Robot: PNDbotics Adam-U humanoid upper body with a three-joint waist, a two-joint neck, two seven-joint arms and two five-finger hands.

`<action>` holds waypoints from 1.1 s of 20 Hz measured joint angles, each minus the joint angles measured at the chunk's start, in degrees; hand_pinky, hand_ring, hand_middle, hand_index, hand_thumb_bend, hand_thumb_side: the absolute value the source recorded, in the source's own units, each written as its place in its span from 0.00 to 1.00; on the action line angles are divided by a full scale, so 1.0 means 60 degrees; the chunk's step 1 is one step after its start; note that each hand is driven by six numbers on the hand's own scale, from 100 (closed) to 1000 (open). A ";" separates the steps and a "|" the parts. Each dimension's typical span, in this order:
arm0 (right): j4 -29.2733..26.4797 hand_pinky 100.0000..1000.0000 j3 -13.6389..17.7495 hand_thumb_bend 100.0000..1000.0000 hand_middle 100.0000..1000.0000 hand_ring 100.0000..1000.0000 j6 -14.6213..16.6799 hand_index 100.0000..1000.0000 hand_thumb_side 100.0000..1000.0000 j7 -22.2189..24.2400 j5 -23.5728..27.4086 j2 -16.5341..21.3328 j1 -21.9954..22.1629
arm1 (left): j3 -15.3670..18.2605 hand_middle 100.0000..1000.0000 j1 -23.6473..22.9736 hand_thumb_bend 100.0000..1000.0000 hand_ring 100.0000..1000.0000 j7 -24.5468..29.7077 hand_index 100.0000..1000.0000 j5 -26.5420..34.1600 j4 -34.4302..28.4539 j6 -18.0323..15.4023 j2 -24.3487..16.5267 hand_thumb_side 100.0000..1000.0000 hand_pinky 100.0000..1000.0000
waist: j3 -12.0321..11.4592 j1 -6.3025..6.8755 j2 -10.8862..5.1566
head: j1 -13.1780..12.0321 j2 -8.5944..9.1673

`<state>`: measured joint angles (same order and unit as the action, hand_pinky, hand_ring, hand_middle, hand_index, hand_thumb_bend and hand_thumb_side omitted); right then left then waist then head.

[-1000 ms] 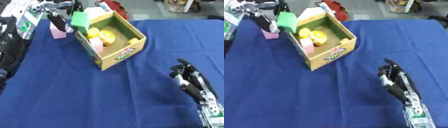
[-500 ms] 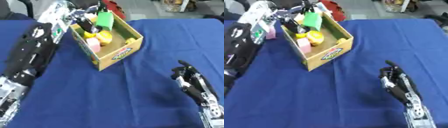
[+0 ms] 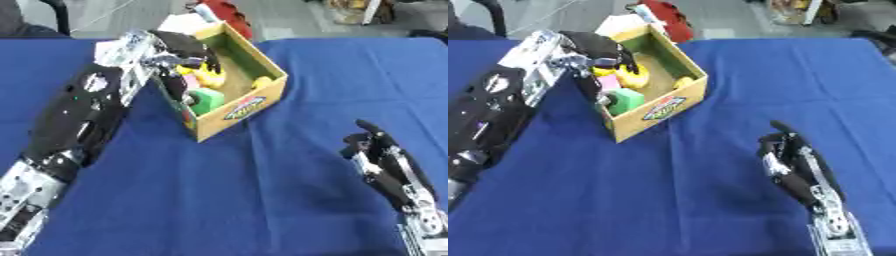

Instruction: Pick up objects on the table and place them in the box.

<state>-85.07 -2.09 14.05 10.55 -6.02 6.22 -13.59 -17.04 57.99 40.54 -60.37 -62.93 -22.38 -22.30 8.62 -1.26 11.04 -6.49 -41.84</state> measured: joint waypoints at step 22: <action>0.0173 0.61 0.0036 0.00 0.62 0.57 0.0001 0.92 0.39 -0.0002 -0.0074 0.0019 -0.0006 | 0.2759 0.81 0.0238 0.45 0.79 -0.4072 0.91 -0.1451 0.2795 0.3309 -0.1364 0.32 0.81 | 0.0335 0.0000 0.0102 | -0.0034 0.0042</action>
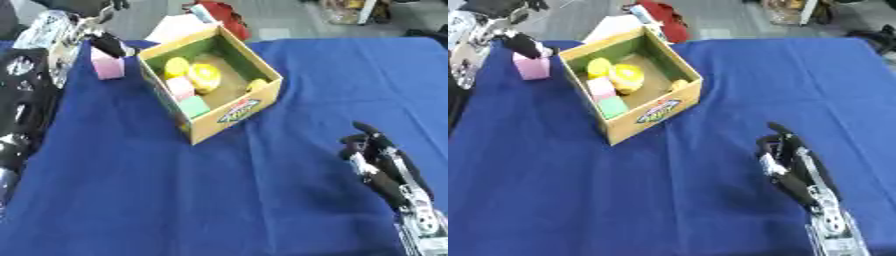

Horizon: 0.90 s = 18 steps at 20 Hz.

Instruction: Pick up objects on the table and place them in the box.

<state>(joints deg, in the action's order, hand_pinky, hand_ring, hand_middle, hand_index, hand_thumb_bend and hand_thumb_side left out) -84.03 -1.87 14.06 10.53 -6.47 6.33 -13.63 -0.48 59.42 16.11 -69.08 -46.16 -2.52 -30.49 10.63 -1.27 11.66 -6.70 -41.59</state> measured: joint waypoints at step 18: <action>0.0051 0.61 -0.0071 0.00 0.62 0.57 -0.0003 0.92 0.41 0.0004 0.0000 0.0009 -0.0172 | 0.0706 0.80 -0.0084 0.44 0.77 0.0564 0.92 0.0553 0.1066 0.0173 -0.0981 0.18 0.80 | 0.0336 -0.0031 0.0434 | -0.0718 0.0374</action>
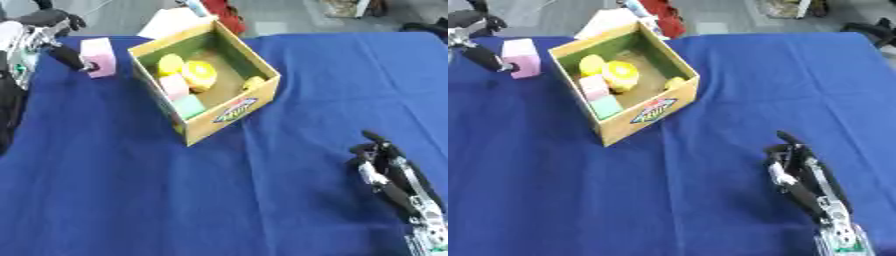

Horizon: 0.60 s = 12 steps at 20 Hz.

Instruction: Pick up objects on the table and place them in the box.

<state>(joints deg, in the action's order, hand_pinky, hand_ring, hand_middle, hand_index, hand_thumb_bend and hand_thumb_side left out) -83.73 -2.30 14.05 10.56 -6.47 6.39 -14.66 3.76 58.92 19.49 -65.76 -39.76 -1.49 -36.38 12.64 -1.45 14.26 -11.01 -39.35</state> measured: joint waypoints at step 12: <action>-0.0064 0.61 -0.0044 0.00 0.62 0.57 0.0007 0.92 0.43 0.0005 0.0006 -0.0002 -0.0223 | 0.0006 0.88 -0.0065 0.43 0.86 -0.0579 0.95 -0.0134 0.0080 0.0155 -0.0079 0.19 0.85 | 0.0201 -0.0054 0.0392 | -0.0664 0.0540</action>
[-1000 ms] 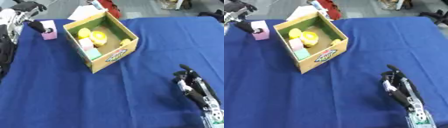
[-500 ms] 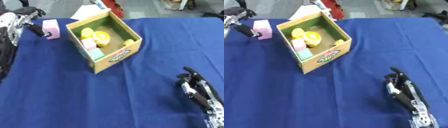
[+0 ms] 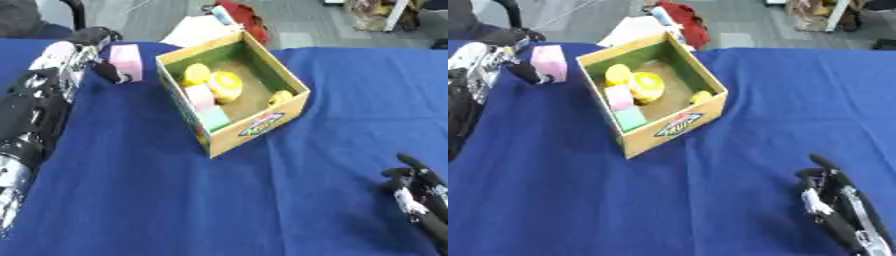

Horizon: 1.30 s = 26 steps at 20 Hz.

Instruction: Pick up objects on the table and place them in the box.

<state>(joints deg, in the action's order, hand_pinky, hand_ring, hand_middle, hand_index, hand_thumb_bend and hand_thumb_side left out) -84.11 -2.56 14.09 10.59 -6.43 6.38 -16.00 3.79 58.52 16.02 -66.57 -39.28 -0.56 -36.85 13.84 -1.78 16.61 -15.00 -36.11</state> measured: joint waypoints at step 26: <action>0.0058 0.62 0.0122 0.00 0.62 0.57 0.0006 0.92 0.40 0.0010 -0.0030 0.0000 0.0163 | -0.1079 0.51 -0.0238 0.14 0.49 -0.1469 0.68 0.1341 -0.3062 -0.1039 -0.0230 0.05 0.70 | -0.0585 -0.0069 -0.0308 | 0.0401 -0.0193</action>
<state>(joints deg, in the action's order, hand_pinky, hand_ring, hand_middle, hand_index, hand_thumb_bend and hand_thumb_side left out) -83.76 -1.83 14.12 10.65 -6.61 6.38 -15.02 -2.68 57.10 7.21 -58.52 -57.66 -6.79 -38.23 10.33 -2.19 14.76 -12.59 -37.27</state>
